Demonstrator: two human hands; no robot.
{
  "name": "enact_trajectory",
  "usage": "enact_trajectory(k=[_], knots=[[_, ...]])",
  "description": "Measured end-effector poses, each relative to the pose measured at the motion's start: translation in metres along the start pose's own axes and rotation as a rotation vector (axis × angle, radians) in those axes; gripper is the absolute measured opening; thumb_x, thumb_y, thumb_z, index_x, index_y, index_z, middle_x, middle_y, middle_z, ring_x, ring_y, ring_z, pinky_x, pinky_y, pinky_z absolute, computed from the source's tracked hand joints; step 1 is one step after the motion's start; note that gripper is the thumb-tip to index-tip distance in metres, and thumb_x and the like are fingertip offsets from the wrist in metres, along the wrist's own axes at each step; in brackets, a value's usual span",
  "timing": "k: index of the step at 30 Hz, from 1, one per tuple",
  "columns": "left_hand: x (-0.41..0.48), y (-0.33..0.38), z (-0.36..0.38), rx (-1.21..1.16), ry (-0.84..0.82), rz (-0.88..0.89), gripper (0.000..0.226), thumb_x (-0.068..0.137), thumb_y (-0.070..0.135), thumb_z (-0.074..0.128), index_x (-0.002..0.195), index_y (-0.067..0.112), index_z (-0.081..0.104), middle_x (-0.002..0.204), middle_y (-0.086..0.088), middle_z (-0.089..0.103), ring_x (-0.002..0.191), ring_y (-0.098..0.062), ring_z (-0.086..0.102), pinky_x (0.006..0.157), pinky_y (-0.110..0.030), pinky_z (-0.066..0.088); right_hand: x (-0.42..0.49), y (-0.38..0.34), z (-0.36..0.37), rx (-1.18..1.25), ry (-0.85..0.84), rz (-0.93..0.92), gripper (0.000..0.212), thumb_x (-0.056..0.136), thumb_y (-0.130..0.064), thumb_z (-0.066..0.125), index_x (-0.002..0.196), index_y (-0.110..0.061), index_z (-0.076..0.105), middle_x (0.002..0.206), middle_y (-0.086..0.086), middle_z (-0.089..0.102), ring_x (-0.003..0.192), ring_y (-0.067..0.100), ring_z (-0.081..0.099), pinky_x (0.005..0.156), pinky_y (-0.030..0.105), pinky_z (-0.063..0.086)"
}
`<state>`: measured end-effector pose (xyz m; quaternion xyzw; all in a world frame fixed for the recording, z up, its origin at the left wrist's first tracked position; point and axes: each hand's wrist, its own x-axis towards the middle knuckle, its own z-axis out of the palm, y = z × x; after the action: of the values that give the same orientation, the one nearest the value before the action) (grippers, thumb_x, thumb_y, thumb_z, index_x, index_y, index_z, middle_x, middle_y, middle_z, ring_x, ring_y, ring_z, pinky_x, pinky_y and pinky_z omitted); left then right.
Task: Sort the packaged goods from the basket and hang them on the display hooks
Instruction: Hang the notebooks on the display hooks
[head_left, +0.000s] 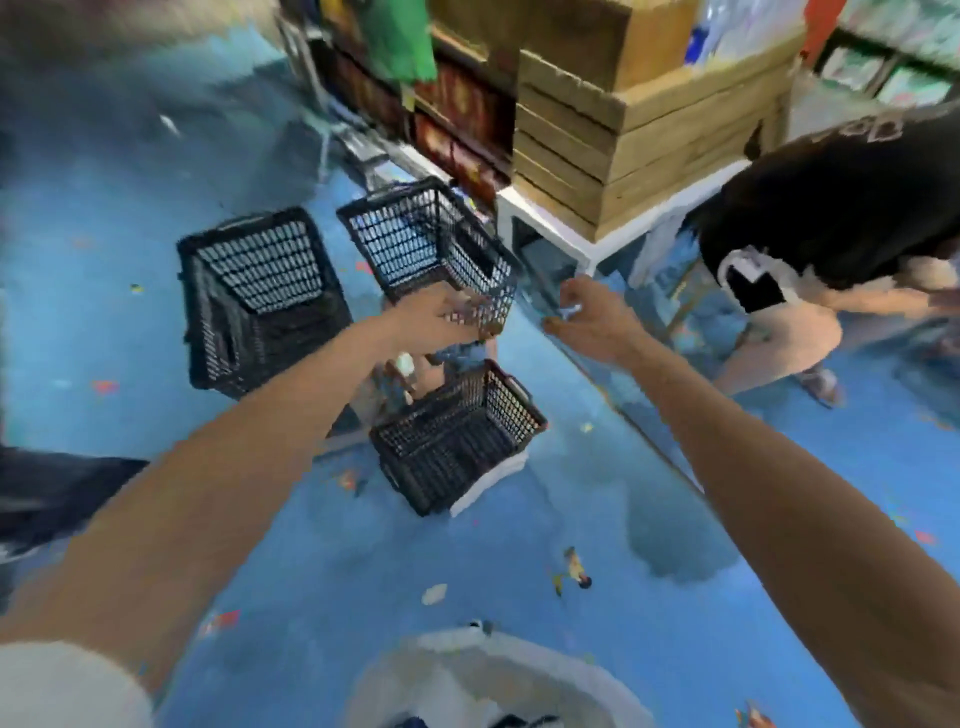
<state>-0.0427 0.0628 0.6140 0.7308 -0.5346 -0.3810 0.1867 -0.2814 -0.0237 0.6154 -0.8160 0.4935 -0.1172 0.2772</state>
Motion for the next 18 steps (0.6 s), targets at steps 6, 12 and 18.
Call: enact_trajectory(k=[6, 12, 18], knots=[[0.002, -0.059, -0.074, -0.079, 0.173, -0.156, 0.056, 0.096, 0.036, 0.071, 0.140, 0.012, 0.046, 0.136, 0.001, 0.045, 0.128, -0.021, 0.047, 0.104, -0.037, 0.043, 0.103, -0.081, 0.045, 0.010, -0.145, -0.215, 0.037, 0.093, -0.033, 0.071, 0.117, -0.010, 0.057, 0.105, 0.000, 0.053, 0.101, 0.023, 0.054, 0.075, 0.026, 0.033], [0.060, -0.088, -0.100, -0.207, 0.267, -0.272, 0.070, 0.094, 0.036, 0.073, 0.150, 0.011, 0.040, 0.157, -0.003, 0.041, 0.144, -0.023, 0.040, 0.113, -0.037, 0.038, 0.219, -0.092, 0.073, 0.070, -0.289, -0.244, 0.037, 0.093, -0.029, 0.070, 0.120, -0.009, 0.056, 0.117, 0.008, 0.062, 0.106, 0.027, 0.059, 0.079, 0.032, 0.042], [0.171, -0.086, -0.103, -0.299, 0.329, -0.447, 0.061, 0.093, 0.035, 0.073, 0.142, 0.014, 0.044, 0.149, -0.001, 0.048, 0.128, -0.023, 0.053, 0.107, -0.043, 0.046, 0.354, -0.062, 0.102, 0.081, -0.475, -0.259, 0.041, 0.093, -0.030, 0.070, 0.124, -0.008, 0.053, 0.118, 0.004, 0.056, 0.104, 0.024, 0.056, 0.081, 0.032, 0.041]])
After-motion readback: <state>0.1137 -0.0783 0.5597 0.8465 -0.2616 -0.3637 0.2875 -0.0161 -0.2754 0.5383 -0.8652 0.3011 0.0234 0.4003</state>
